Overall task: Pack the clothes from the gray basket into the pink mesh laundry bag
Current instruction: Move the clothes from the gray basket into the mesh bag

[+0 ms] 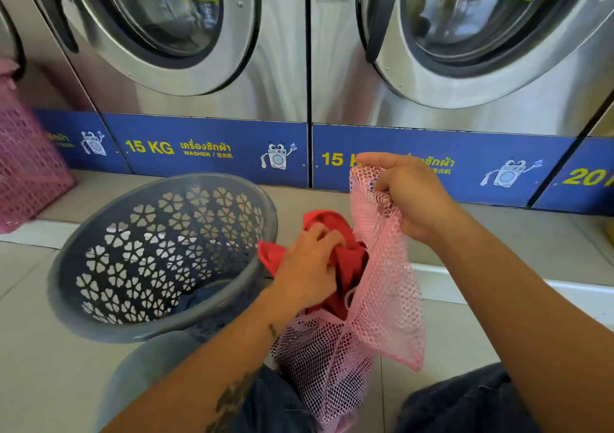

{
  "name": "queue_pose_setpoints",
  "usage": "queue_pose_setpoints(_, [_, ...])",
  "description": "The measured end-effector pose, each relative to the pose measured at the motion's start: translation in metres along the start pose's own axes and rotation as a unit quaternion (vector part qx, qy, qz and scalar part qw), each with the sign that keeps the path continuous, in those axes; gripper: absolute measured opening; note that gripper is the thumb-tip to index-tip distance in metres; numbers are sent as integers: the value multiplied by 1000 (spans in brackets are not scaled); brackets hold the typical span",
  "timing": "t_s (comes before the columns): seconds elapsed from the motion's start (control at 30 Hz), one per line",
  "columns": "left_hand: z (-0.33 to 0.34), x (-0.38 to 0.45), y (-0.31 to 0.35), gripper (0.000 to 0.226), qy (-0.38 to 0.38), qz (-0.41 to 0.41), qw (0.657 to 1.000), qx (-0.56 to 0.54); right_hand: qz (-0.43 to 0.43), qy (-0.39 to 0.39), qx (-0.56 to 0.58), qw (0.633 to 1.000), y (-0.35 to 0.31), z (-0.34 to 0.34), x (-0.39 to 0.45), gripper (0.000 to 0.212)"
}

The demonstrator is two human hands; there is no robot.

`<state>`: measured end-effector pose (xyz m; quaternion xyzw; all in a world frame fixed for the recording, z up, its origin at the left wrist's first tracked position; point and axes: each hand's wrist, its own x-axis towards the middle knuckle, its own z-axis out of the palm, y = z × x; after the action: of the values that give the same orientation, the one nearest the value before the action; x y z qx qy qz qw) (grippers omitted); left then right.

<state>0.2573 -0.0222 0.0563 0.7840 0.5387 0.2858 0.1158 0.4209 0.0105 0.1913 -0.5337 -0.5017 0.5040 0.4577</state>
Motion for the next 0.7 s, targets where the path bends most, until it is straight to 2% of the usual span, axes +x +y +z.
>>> queue_pose_setpoints(0.07, [26, 0, -2, 40, -36, -62, 994, -87, -6, 13, -19, 1000, 2, -5, 0, 59])
queue_pose_setpoints(0.2, [70, -5, -3, 42, -152, -164, 962, -157, 1, 1, -20, 1000, 6, -13, 2, 59])
queue_pose_setpoints(0.3, [94, -9, 7, 41, -223, -188, 925, -245, -2, -8, -24, 1000, 6, -15, 4, 58])
queue_pose_setpoints(0.4, [106, -9, 14, 23, -296, -194, 895, -270, -1, -6, -14, 1000, 5, -21, 6, 57])
queue_pose_setpoints(0.47, [108, -8, 9, 23, -301, -194, 902, -243, -2, -9, -11, 1000, 7, -24, 9, 58])
queue_pose_setpoints(0.6, [92, -5, -8, 44, -268, -212, 923, -178, 4, -9, -11, 1000, 17, -26, 14, 59])
queue_pose_setpoints(0.7, [71, -5, -17, 43, -248, -207, 935, -148, 11, 0, -42, 999, 29, -22, 13, 58])
